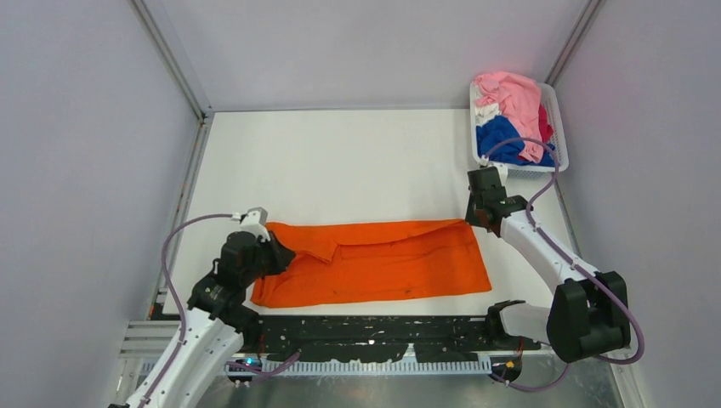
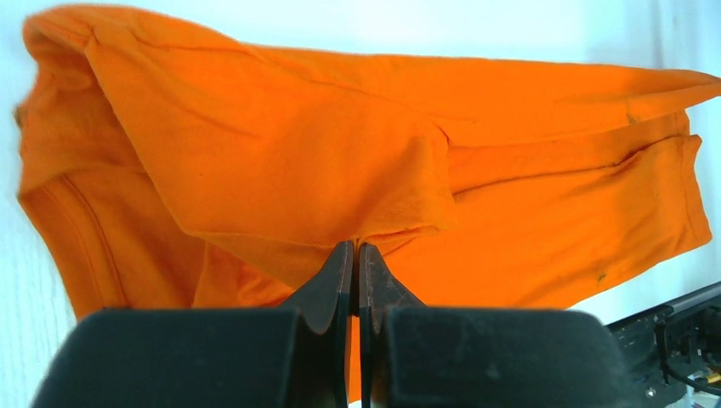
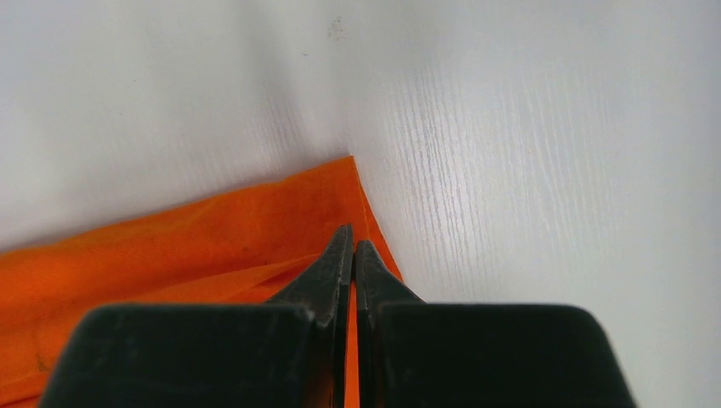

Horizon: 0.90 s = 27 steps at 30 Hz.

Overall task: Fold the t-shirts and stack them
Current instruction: Fold the other side of the tshirt into a rectangle, then rotate the tshirt 90 degrees

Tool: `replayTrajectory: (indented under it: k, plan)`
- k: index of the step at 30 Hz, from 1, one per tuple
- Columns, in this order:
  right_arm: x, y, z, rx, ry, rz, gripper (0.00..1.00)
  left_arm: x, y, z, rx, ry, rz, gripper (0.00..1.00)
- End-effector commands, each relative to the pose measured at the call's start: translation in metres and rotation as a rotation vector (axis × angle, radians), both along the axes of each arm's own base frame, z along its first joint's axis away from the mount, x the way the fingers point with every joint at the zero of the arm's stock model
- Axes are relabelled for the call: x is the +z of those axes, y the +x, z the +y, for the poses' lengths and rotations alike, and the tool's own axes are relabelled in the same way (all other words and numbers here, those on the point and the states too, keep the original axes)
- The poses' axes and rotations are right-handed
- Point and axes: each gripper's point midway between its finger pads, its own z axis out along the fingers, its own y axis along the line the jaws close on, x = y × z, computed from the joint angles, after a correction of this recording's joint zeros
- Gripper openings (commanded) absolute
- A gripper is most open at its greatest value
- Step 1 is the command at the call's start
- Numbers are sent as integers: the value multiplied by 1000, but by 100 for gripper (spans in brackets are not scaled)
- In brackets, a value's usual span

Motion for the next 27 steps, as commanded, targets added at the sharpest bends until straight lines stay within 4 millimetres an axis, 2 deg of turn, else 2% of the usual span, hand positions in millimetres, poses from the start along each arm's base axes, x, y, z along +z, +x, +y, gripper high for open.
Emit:
replayTrajectory:
  k: [1, 4, 5, 6, 7, 8, 9, 10, 12, 13, 14, 15, 16, 18, 19, 23, 24, 25, 26, 27]
  plan:
    - [1, -2, -6, -16, -30, -14, 5, -20, -22, -6, 1, -77, 76, 0]
    - [-3, -4, -6, -33, -24, -10, 5, -36, -34, -5, 28, -114, 132, 1]
    - [-4, -5, -7, -44, -18, -10, 6, -42, -39, -4, 47, -126, 159, 9]
    - [-7, -7, -8, -54, -21, -3, 13, -48, -44, -3, 59, -131, 187, 21]
    - [-8, -9, -9, -68, -18, -4, 19, -52, -47, -2, 71, -139, 204, 29]
    - [-9, -11, -11, -77, -22, 4, 37, -52, -50, -2, 79, -152, 216, 39]
    - [-9, -13, -11, -91, -20, 5, 48, -50, -51, -3, 82, -167, 216, 51]
    - [-8, -15, -14, -101, -30, 10, 68, -44, -52, -6, 75, -185, 208, 62]
    - [2, -16, -16, -109, -32, -13, 99, -21, -49, -12, 41, -223, 150, 83]
    - [6, -15, -15, -99, -29, -25, 98, -8, -46, -14, 24, -234, 110, 94]
    - [17, -12, -13, -92, -15, -62, 96, 8, -41, -15, 9, -244, 60, 99]
    - [21, -11, -7, -59, 7, -74, 96, 25, -36, -18, -8, -253, 8, 99]
    - [33, -5, -2, -31, 37, -125, 95, 33, -32, -20, -23, -256, -19, 100]
    - [44, 4, 23, 84, 134, -186, 95, 37, -21, -29, -47, -270, -21, 100]
    - [49, 8, 45, 173, 218, -208, 95, 38, -15, -37, -74, -285, -11, 100]
    - [43, 4, 116, 429, 411, -189, 95, 21, 9, -67, -131, -360, 95, 100]
    - [34, 3, 124, 452, 413, -155, 96, 10, 12, -72, -126, -361, 152, 100]
    - [34, 2, 135, 485, 410, -148, 95, -3, 16, -73, -106, -351, 207, 100]
    - [23, 3, 139, 488, 399, -114, 95, -17, 19, -72, -82, -330, 259, 100]
    - [22, 4, 143, 494, 383, -106, 95, -31, 23, -67, -43, -296, 306, 100]
